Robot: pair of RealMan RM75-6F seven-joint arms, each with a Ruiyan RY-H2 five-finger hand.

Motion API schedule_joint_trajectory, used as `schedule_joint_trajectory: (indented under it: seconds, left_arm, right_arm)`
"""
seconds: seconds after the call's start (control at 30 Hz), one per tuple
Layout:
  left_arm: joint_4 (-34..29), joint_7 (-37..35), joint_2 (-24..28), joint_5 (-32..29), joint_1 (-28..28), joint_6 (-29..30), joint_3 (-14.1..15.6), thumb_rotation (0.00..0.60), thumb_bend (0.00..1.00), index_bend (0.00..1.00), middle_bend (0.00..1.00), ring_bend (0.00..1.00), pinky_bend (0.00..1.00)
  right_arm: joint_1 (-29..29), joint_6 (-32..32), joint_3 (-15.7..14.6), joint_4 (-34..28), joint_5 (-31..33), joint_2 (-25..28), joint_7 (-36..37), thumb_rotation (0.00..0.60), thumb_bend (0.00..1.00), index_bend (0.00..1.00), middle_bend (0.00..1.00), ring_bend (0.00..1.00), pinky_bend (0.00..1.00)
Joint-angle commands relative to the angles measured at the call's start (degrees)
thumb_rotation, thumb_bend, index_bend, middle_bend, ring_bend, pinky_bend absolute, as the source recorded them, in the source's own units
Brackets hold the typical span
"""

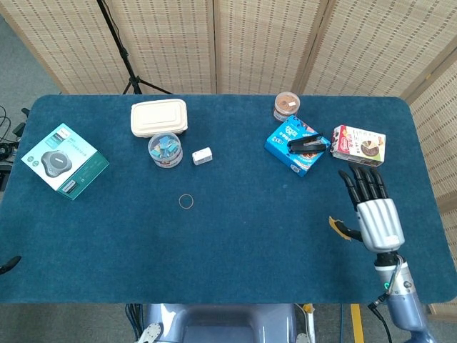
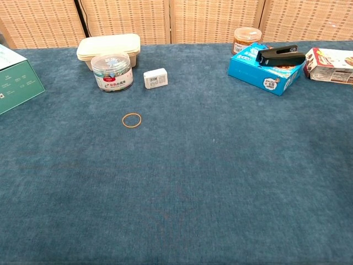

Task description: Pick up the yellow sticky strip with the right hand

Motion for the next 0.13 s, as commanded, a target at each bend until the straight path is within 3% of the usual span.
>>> schedule_joint_trajectory:
  seconds: [0.03, 0.13]
  left_arm:
    - [0.5, -0.4, -0.3, 0.3, 0.0, 0.4, -0.2, 0.6, 0.0, 0.0, 0.0, 0.0, 0.0]
    - [0.8, -0.8, -0.3, 0.4, -0.1, 0.5, -0.4, 0.6, 0.0, 0.0, 0.0, 0.0, 0.0]
  right_arm:
    - [-1.9, 1.1, -0.6, -1.5, -0.2, 1.1, -0.2, 0.6, 0.0, 0.0, 0.0, 0.0, 0.0]
    - [-2.8, 1.1, -0.4, -2.2, 0.2, 1.6, -0.3, 0.6, 0.0, 0.0, 0.0, 0.0, 0.0]
